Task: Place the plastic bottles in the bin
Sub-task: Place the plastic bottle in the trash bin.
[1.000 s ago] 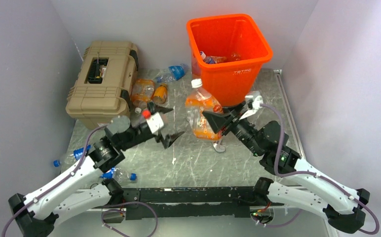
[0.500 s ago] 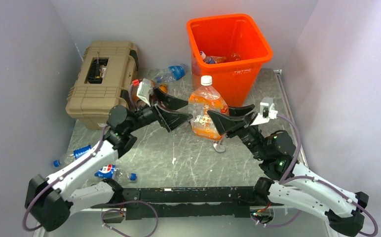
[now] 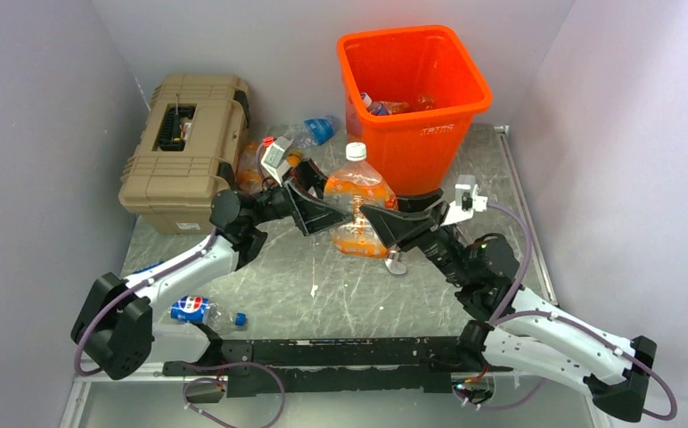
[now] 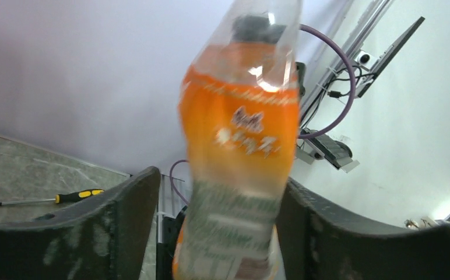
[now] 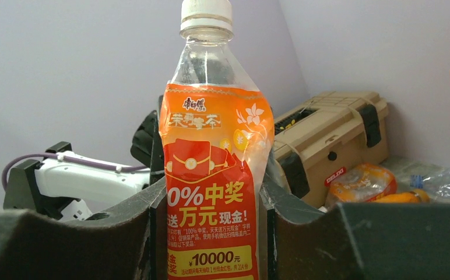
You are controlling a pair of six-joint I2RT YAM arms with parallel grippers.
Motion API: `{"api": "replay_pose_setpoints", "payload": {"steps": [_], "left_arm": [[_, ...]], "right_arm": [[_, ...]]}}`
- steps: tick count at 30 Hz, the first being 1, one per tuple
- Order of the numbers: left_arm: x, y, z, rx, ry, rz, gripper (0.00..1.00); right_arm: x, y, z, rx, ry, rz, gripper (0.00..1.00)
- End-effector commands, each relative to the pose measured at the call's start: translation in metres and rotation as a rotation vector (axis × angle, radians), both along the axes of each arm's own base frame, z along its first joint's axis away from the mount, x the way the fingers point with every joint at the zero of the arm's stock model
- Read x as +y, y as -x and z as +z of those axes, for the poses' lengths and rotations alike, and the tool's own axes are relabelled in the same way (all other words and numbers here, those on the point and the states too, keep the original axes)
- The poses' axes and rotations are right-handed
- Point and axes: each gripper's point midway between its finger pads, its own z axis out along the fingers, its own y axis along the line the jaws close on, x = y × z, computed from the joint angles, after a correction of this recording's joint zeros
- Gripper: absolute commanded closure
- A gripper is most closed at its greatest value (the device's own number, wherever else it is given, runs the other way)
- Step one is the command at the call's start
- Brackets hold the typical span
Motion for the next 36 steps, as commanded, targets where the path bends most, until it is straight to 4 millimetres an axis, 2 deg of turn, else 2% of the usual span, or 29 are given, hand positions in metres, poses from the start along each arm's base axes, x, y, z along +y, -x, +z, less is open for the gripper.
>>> {"api": "replay_pose_setpoints", "payload": {"steps": [1, 6, 8, 9, 11, 13, 15, 17, 21, 24, 28, 36], "left_arm": [[0.008, 0.026, 0.030, -0.147, 0.030, -0.040, 0.31], [0.011, 0.031, 0.027, -0.163, -0.008, -0.027, 0.56], [0.013, 0.033, 0.025, -0.169, -0.019, -0.017, 0.65], [0.014, 0.033, 0.024, -0.173, -0.025, -0.011, 0.68], [0.015, 0.035, 0.023, -0.182, -0.039, 0.000, 0.73], [0.016, 0.034, 0.020, -0.177, -0.065, 0.014, 0.78], [0.018, 0.034, 0.019, -0.187, -0.108, 0.042, 0.79], [0.020, 0.029, 0.013, -0.195, -0.175, 0.093, 0.82], [0.029, 0.018, 0.002, -0.266, -0.321, 0.202, 0.89], [0.034, 0.011, -0.007, -0.301, -0.411, 0.248, 0.95], [0.039, 0.012, -0.013, -0.327, -0.467, 0.255, 1.00], [0.040, 0.015, -0.019, -0.335, -0.485, 0.240, 1.00]], "right_arm": [[0.001, 0.006, 0.017, -0.024, -0.086, 0.042, 0.77], [0.004, 0.000, 0.012, -0.002, -0.088, 0.029, 0.76], [0.004, 0.000, 0.012, 0.001, -0.079, 0.024, 0.72], [0.005, -0.001, 0.011, 0.001, -0.061, 0.023, 0.67], [0.007, 0.001, 0.011, -0.005, -0.011, 0.027, 0.45], [0.005, 0.000, 0.015, -0.001, 0.044, 0.009, 0.30], [0.001, -0.002, 0.016, 0.012, 0.106, -0.022, 0.22], [-0.006, -0.003, 0.017, 0.010, 0.168, -0.052, 0.18], [-0.016, 0.000, 0.033, -0.017, 0.248, -0.079, 0.15], [-0.015, 0.004, 0.047, -0.040, 0.276, -0.066, 0.15], [-0.008, -0.004, 0.057, -0.025, 0.307, -0.076, 0.16], [0.019, -0.010, 0.064, 0.007, 0.318, -0.014, 0.16]]}}
